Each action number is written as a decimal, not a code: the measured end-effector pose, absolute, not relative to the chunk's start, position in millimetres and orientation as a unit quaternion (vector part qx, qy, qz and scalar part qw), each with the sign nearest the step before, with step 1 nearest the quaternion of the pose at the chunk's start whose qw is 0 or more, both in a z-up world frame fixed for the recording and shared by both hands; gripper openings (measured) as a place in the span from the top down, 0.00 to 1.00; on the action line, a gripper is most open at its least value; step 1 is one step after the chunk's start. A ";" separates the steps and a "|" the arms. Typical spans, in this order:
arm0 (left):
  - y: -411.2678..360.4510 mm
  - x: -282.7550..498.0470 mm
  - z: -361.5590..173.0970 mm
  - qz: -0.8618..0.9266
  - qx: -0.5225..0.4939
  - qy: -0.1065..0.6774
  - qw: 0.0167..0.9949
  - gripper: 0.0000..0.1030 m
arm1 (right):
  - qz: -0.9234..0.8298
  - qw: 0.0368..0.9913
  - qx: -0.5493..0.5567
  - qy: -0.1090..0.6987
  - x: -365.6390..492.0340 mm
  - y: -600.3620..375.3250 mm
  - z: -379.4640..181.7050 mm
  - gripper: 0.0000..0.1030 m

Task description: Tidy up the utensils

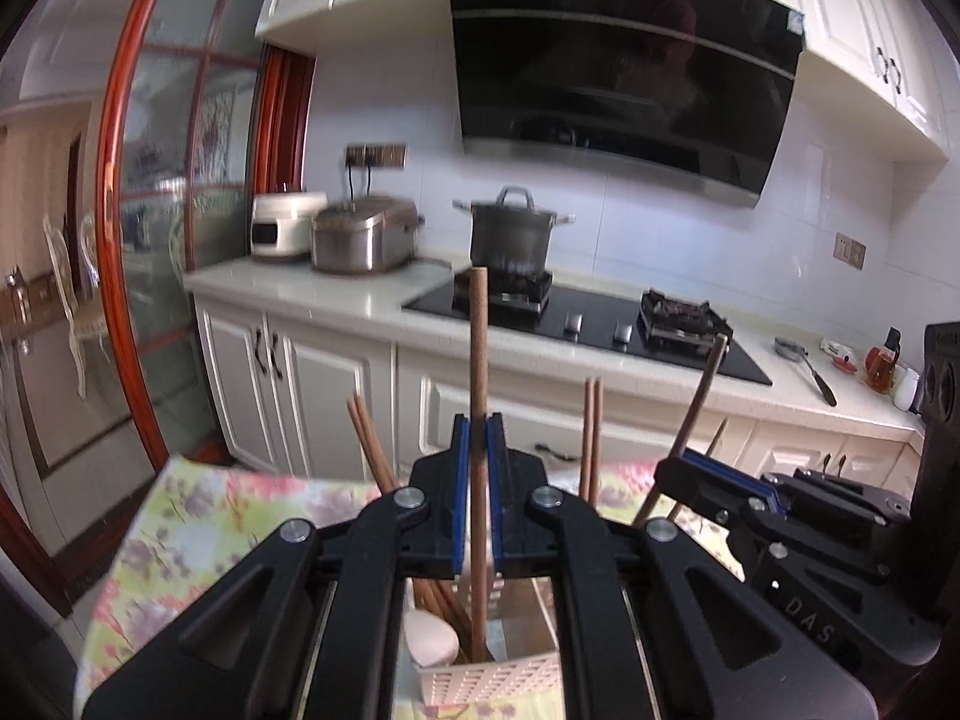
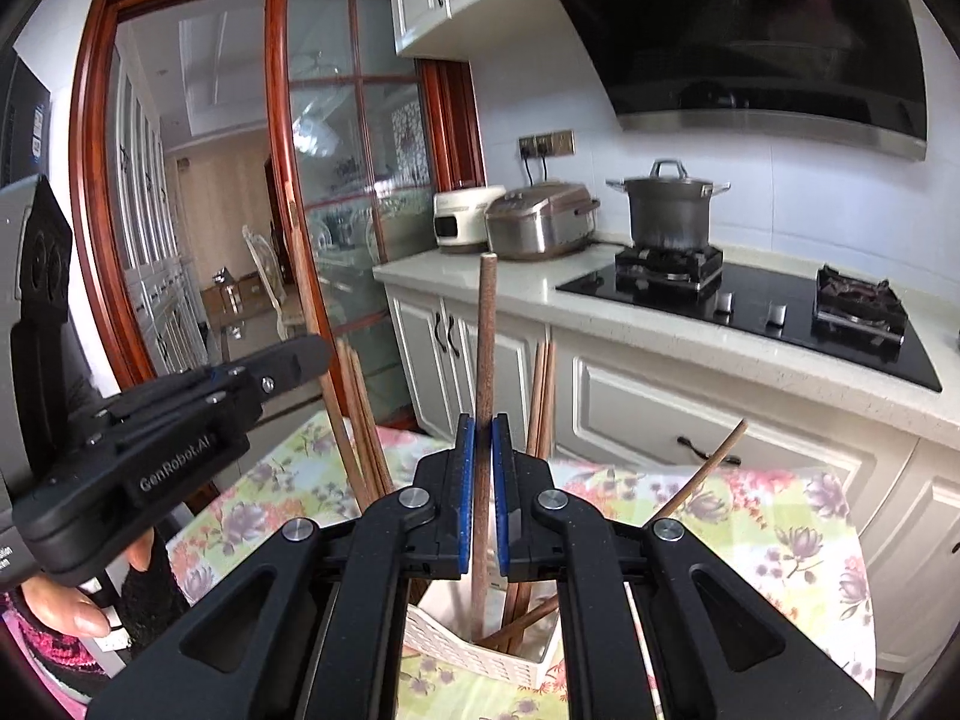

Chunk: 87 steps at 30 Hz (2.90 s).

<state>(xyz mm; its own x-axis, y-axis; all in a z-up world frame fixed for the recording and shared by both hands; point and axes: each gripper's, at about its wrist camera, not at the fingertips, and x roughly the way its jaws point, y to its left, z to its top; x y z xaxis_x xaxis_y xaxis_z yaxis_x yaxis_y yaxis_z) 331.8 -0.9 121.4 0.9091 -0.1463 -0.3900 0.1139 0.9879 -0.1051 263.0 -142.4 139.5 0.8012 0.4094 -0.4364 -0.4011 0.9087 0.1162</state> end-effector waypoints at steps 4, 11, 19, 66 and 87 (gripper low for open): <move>0.5 339.1 105.9 -0.063 -0.031 0.218 0.973 0.93 | 0.209 0.945 0.006 0.251 274.6 -139.5 127.0 0.89; 13.4 326.7 108.3 -0.042 -0.025 0.204 0.978 0.76 | 0.207 0.948 0.015 0.241 266.5 -153.0 129.2 0.57; 18.0 289.2 118.3 -0.012 0.004 0.179 0.984 0.53 | 0.202 0.955 -0.011 0.217 232.7 -161.8 150.6 0.57; 6.9 97.4 50.8 -0.022 -0.013 0.204 0.979 0.04 | 0.203 0.958 -0.044 0.199 49.4 -175.2 89.1 0.18; 4.3 94.4 49.6 -0.028 -0.016 0.198 0.980 0.04 | 0.208 0.958 -0.039 0.195 46.9 -174.5 88.2 0.18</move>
<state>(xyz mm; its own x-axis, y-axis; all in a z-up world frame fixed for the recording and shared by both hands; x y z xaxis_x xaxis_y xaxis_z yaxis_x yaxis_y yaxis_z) 94.4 4.3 49.6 0.9203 -0.0603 -0.3865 0.0480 0.9980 -0.0415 46.9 -174.5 88.2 0.8375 0.3832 -0.3896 -0.4135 0.9105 0.0068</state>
